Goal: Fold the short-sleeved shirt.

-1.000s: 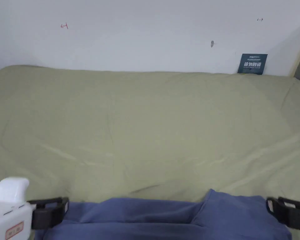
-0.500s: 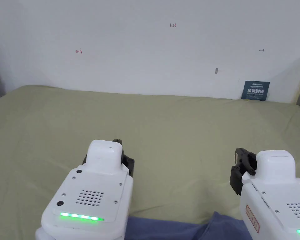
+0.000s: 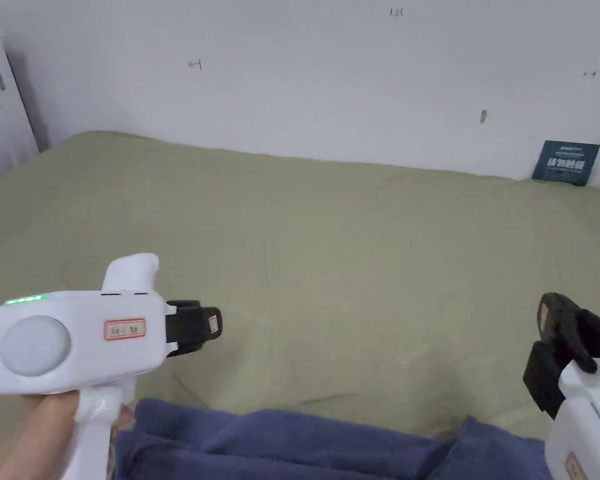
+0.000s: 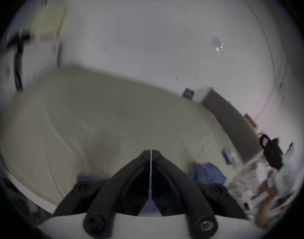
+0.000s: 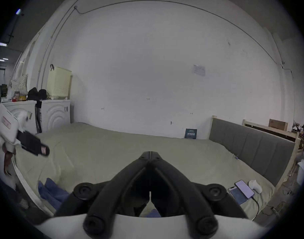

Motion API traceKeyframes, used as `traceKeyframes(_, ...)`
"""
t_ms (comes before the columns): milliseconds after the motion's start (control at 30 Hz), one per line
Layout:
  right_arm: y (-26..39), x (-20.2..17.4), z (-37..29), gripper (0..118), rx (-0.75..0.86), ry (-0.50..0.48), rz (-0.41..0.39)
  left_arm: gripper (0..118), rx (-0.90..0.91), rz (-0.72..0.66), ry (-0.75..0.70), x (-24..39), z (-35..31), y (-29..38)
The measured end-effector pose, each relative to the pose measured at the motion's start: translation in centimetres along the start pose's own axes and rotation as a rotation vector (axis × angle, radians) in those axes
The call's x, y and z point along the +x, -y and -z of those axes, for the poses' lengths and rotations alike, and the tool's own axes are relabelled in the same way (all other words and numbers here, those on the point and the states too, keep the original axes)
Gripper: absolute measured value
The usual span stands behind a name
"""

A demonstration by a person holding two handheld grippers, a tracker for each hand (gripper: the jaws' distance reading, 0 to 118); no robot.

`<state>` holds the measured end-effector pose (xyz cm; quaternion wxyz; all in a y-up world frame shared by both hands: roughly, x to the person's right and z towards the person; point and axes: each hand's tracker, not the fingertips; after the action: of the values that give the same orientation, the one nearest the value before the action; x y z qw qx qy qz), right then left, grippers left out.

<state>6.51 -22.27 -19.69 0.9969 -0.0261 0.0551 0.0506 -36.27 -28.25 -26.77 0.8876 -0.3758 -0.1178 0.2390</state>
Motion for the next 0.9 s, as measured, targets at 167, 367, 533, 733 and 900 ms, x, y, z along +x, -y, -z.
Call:
traceKeyframes(167,0.5,0.0,0.1,0,-0.003,0.005,0.007,1,-0.226,-0.237,0.051,-12.2,1.6,1.6)
traceKeyframes(367,1.1,-1.0,1.1,0,-0.045,0.003,-0.002,1,-0.279,-0.288,0.068,-16.1,1.8,3.7)
traceKeyframes(533,1.4,-1.6,1.2,0,-0.062,0.002,-0.018,15,-0.317,-0.291,0.100,-17.1,2.5,3.9)
traceKeyframes(733,1.6,-1.7,1.4,0,-0.080,0.005,-0.015,118,-0.350,-0.370,0.222,-18.3,4.2,5.1)
traceKeyframes(900,1.7,-1.6,1.6,0,-0.093,0.006,-0.010,118,-0.383,-0.395,0.346,-18.4,6.3,6.4)
